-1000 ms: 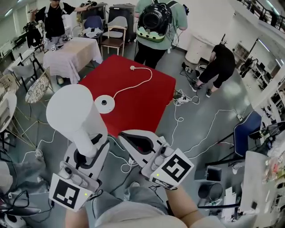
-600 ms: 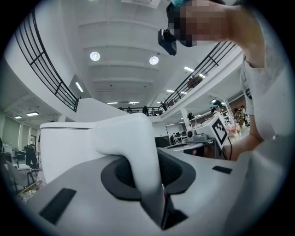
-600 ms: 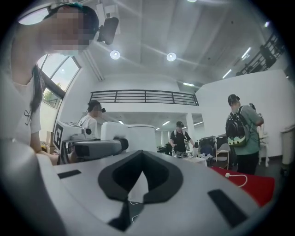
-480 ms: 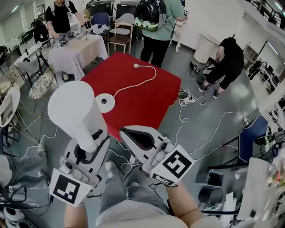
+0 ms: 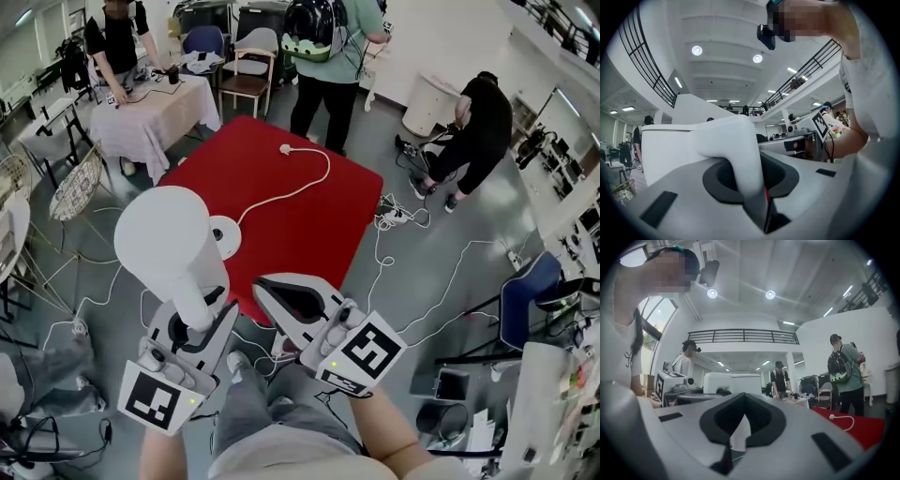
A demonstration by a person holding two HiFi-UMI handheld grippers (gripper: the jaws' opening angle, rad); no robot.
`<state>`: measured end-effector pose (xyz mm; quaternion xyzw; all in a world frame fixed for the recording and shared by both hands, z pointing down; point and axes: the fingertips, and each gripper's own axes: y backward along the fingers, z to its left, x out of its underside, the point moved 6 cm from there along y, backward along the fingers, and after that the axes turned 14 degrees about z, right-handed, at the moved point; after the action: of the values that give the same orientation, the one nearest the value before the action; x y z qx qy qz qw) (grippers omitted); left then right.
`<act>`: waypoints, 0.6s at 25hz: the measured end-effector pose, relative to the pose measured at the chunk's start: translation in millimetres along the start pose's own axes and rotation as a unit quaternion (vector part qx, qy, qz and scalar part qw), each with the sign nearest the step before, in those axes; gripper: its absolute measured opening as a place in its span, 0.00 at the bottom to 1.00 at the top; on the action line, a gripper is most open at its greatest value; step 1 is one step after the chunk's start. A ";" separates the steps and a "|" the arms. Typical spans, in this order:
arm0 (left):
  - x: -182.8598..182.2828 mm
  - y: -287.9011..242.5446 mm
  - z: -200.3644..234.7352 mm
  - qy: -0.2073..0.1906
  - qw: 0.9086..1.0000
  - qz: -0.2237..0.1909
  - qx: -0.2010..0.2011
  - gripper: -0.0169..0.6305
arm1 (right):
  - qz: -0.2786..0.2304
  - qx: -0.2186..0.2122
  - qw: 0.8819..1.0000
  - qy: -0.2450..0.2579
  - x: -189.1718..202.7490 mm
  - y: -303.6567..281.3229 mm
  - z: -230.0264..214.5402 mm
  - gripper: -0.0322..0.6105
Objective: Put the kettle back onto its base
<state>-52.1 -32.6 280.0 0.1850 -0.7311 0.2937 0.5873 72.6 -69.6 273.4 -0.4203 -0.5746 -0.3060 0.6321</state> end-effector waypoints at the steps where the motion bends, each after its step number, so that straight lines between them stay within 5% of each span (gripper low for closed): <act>1: 3.6 -5.4 6.3 0.003 1.000 0.000 0.004 0.16 | 0.001 0.001 1.000 -0.002 1.6 -5.9 -5.2 0.06; 15: 45.5 -83.5 83.8 -0.004 0.999 0.014 0.051 0.16 | 0.023 0.015 0.999 -0.024 20.4 -80.8 -76.9 0.06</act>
<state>-74.6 -146.8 330.3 0.2057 -0.7203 0.3377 0.5698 41.5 -172.6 309.0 -0.4310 -0.5841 -0.2723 0.6316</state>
